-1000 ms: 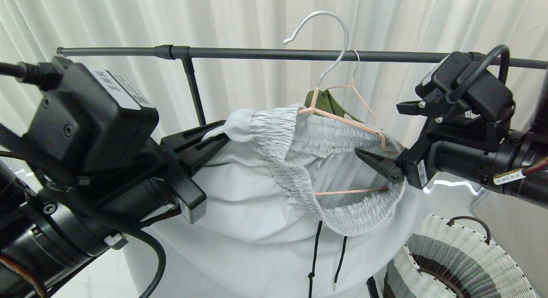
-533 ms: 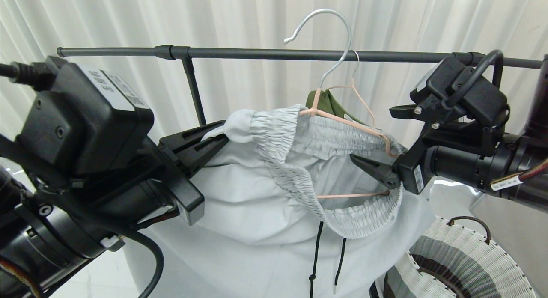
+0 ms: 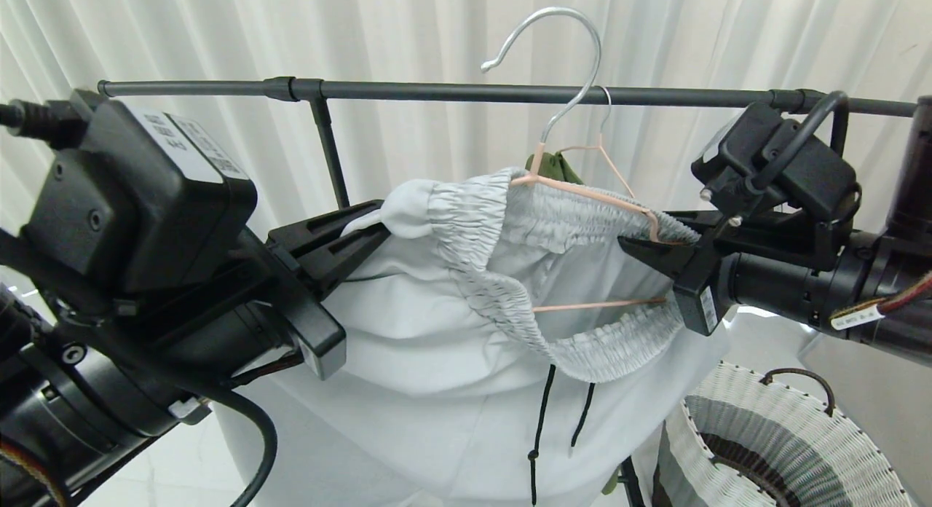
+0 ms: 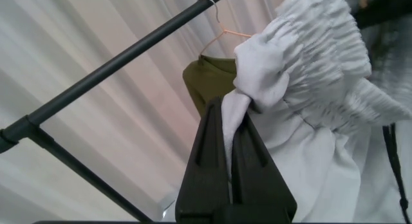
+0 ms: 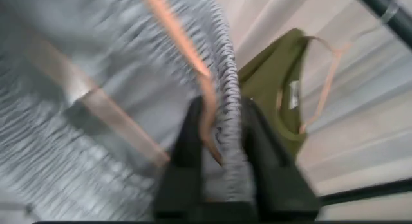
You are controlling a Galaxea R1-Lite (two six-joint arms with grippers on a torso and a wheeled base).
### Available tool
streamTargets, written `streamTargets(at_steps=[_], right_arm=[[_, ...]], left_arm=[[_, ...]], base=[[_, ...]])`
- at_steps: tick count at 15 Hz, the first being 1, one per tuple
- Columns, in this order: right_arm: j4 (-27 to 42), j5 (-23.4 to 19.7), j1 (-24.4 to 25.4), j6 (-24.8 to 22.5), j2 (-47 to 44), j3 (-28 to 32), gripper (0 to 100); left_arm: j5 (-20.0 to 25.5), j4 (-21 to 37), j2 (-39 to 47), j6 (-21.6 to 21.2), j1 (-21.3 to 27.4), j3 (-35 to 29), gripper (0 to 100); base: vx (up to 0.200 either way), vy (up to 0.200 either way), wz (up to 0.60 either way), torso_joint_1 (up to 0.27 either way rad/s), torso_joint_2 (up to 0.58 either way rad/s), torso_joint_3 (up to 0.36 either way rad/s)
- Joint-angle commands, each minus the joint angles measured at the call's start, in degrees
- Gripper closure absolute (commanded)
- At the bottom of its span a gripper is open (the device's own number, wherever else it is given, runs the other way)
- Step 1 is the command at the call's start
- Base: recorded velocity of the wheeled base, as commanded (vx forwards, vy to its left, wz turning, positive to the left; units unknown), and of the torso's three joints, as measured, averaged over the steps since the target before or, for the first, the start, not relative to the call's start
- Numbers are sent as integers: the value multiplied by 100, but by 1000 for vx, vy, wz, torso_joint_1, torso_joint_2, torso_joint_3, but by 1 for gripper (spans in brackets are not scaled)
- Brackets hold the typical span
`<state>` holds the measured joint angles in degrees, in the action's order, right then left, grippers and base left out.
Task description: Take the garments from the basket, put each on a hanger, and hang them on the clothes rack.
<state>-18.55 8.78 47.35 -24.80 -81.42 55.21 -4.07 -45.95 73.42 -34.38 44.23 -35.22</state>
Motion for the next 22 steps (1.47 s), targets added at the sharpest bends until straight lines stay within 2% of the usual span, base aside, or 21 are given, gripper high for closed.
streamTargets(at_steps=[1,9,12,13,22], right_arm=[[1,10,-15,1,3,7,100],[-61,19,20,-43,74,34,100],[-52,10,20,-289,153,148,100],[-61,10,20,-351,162,157,100],[-61,-78,2,-878,487,192,100]], left_arm=[[-6,7,5,1,-2,6,100],[-15,7,14,-8,-2,24,100],[-15,7,5,-8,-2,59,100],[-15,16,5,-8,-2,68,0],[-23,7,-109,-16,-116,244,0]], base=[[0,0,0,0,0,0],[0,0,0,0,0,0],[0,0,0,0,0,0],[0,0,0,0,0,0],[0,0,0,0,0,0]])
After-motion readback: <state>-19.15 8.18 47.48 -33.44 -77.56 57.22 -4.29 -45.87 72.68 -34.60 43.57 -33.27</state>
